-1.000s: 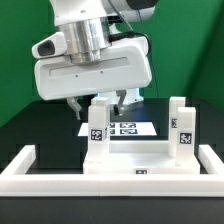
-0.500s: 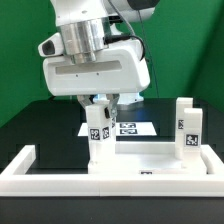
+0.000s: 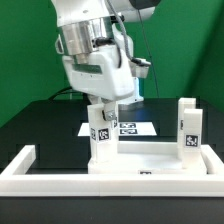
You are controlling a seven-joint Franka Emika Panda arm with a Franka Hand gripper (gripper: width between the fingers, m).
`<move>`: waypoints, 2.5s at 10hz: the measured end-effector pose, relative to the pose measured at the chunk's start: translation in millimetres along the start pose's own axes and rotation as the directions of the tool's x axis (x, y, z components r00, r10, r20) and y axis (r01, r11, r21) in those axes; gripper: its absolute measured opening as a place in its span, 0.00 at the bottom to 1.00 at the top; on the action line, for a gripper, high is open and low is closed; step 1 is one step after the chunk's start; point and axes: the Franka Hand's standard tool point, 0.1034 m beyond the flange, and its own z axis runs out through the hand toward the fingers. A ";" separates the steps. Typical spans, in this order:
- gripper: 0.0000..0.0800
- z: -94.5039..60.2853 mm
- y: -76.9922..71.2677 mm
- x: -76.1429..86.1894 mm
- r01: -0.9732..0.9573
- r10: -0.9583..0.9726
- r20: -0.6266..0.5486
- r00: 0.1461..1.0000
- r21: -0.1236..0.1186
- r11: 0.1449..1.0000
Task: Assemble desk
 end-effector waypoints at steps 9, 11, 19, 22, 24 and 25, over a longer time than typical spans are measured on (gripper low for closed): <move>0.80 5.8 -2.7 -5.6 0.441 -0.441 -0.023 0.897 0.027 0.897; 0.81 6.6 -2.4 -5.0 0.557 -0.557 -0.026 0.830 0.023 0.830; 0.37 0.5 -11.7 9.8 0.870 -0.870 -0.048 0.490 -0.035 0.492; 0.37 0.8 -10.9 12.9 0.734 -0.734 -0.055 0.677 -0.022 0.679; 0.37 1.2 -10.4 13.5 0.503 -0.503 -0.056 0.862 -0.007 0.864; 0.37 1.8 -12.9 10.5 0.308 -0.307 -0.046 0.951 0.025 0.951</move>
Offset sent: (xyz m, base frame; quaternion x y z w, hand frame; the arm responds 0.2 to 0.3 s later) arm 0.0000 0.0000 0.0000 0.0000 0.0000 0.0000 1.0000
